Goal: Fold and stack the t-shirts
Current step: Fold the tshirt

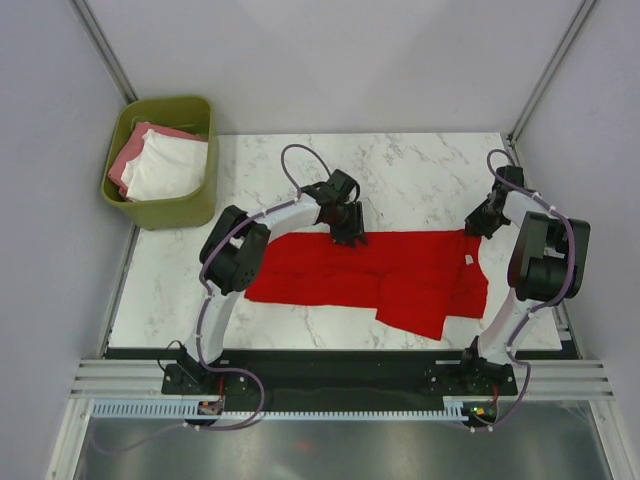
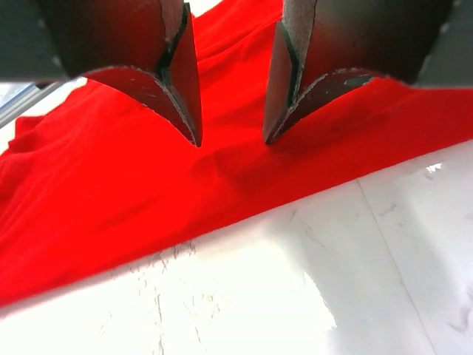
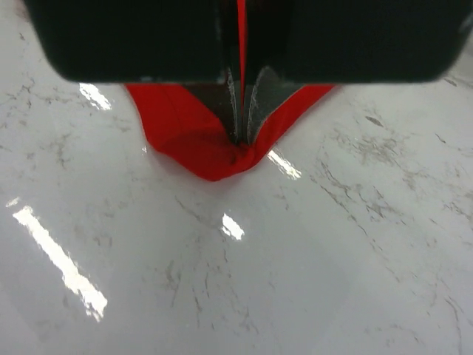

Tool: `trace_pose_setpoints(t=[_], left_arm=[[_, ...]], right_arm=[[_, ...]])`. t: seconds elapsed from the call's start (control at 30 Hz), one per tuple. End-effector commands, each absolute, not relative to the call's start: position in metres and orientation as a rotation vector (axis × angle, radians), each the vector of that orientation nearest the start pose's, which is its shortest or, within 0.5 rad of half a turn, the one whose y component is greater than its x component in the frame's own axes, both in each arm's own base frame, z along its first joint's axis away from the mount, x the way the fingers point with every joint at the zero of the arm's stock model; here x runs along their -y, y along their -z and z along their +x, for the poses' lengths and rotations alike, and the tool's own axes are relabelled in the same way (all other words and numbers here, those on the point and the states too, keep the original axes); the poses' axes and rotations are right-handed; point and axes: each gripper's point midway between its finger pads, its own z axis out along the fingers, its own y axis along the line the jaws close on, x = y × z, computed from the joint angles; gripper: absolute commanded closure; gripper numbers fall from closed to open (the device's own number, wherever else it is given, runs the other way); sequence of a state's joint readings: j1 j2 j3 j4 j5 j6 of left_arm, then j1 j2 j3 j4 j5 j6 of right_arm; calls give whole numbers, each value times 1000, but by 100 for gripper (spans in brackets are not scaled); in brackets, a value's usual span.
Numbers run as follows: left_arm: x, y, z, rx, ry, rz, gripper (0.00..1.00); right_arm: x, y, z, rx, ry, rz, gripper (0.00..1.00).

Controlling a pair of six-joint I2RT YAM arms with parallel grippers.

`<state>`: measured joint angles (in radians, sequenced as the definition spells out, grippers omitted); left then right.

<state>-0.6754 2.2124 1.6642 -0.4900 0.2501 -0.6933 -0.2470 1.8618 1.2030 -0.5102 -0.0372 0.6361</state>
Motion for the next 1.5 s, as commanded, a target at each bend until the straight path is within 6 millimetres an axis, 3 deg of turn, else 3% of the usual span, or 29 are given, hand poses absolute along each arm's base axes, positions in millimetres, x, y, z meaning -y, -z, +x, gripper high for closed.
trace_pose_setpoints(t=[0.0, 0.13, 0.2, 0.23, 0.27, 0.37, 0.5, 0.53, 0.6, 0.63, 0.8, 0.83, 0.9, 0.93, 0.97, 1.1, 1.3, 1.47], left_arm=[[352, -7, 363, -2839, 662, 66, 53], [337, -3, 378, -2840, 634, 15, 53], [333, -5, 383, -2832, 628, 20, 53], [331, -5, 383, -2831, 620, 27, 52], [329, -6, 384, -2826, 610, 29, 51], [327, -24, 385, -2792, 616, 58, 43], [324, -62, 385, -2716, 642, 118, 33], [321, -79, 384, -2689, 643, 126, 31], [309, -93, 384, -2670, 621, 116, 30], [303, -106, 380, -2652, 631, 110, 30], [255, -123, 374, -2643, 611, -37, 29], [245, -113, 366, -2673, 596, -67, 30], [225, -119, 364, -2658, 584, -135, 30], [216, -109, 355, -2686, 562, -159, 30], [206, -113, 355, -2670, 552, -186, 30], [179, -99, 337, -2693, 476, -230, 31], [151, -88, 328, -2711, 428, -298, 33], [130, -74, 321, -2735, 376, -347, 34]], right_arm=[[87, -37, 423, -2386, -141, 1172, 100], [97, -35, 449, -2357, -158, 1188, 100], [101, -39, 462, -2336, -185, 1183, 89], [103, -46, 475, -2318, -208, 1169, 67], [101, -51, 481, -2312, -232, 1149, 58], [99, -73, 489, -2283, -262, 1116, 53], [90, -94, 465, -2286, -247, 1112, 46], [83, -100, 448, -2297, -248, 1108, 44], [74, -103, 427, -2312, -225, 1117, 40], [65, -105, 404, -2317, -222, 1132, 40], [16, -105, 341, -2344, -245, 1114, 44], [8, -100, 321, -2352, -248, 1131, 46], [-9, -90, 294, -2386, -263, 1122, 48], [-13, -85, 285, -2392, -267, 1131, 49], [-18, -81, 279, -2393, -279, 1147, 49], [-23, -58, 247, -2437, -232, 1166, 49], [-23, -32, 227, -2464, -193, 1200, 50], [-13, -22, 237, -2473, -117, 1183, 54]])
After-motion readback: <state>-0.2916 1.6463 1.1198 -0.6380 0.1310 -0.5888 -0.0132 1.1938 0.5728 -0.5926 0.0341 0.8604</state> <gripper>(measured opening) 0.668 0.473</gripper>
